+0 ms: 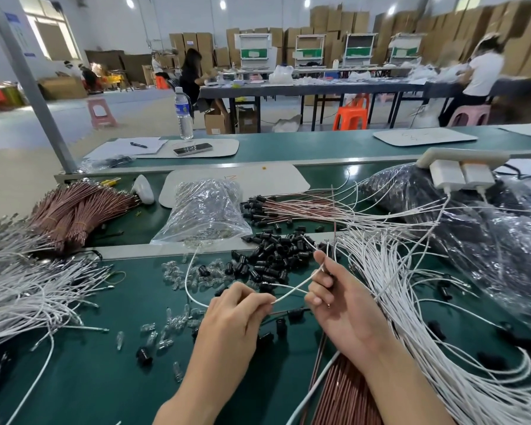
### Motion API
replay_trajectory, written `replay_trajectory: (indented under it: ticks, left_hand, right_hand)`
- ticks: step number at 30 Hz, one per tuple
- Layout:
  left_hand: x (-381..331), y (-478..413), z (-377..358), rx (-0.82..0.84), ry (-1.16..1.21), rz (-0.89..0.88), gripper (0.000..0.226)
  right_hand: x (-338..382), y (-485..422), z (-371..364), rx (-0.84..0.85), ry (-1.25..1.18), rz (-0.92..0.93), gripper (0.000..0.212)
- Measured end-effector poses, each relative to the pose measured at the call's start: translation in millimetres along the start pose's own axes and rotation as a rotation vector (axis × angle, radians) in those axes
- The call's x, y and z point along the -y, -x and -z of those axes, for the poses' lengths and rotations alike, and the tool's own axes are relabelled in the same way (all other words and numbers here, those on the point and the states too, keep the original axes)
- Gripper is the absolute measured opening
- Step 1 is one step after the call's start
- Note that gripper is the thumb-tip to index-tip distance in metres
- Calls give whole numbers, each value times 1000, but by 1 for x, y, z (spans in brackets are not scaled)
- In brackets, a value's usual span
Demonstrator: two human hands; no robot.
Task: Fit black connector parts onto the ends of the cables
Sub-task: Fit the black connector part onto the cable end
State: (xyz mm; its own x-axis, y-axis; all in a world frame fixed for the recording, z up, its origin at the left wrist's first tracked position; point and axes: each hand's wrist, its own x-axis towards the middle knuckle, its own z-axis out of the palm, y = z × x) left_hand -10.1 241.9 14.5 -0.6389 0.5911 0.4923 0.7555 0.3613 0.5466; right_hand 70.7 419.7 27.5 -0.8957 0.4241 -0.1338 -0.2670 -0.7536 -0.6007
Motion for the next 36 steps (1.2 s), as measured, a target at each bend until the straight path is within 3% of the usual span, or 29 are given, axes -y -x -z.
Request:
replay_trajectory:
  ticks: [9,16,26,32,36]
  left_hand:
    - [-2,2,-1,43,38,-4,28]
    - [-18,3,-8,-23,106,-29,12]
    - [-12,6,-1,-54,210,0,12]
    - [-12,5,-1,-66,216,2,14]
    - [-11,6,-1,-77,220,-10,11]
  right_hand:
    - [-3,-2,2,5,23,52,24]
    - [-18,4,-12,73,98,31,25]
    - [-1,1,0,-91,25,135,32]
    - [-12,2,-11,15,276,29,31]
    - [-12,6,-15,76,280,-35,26]
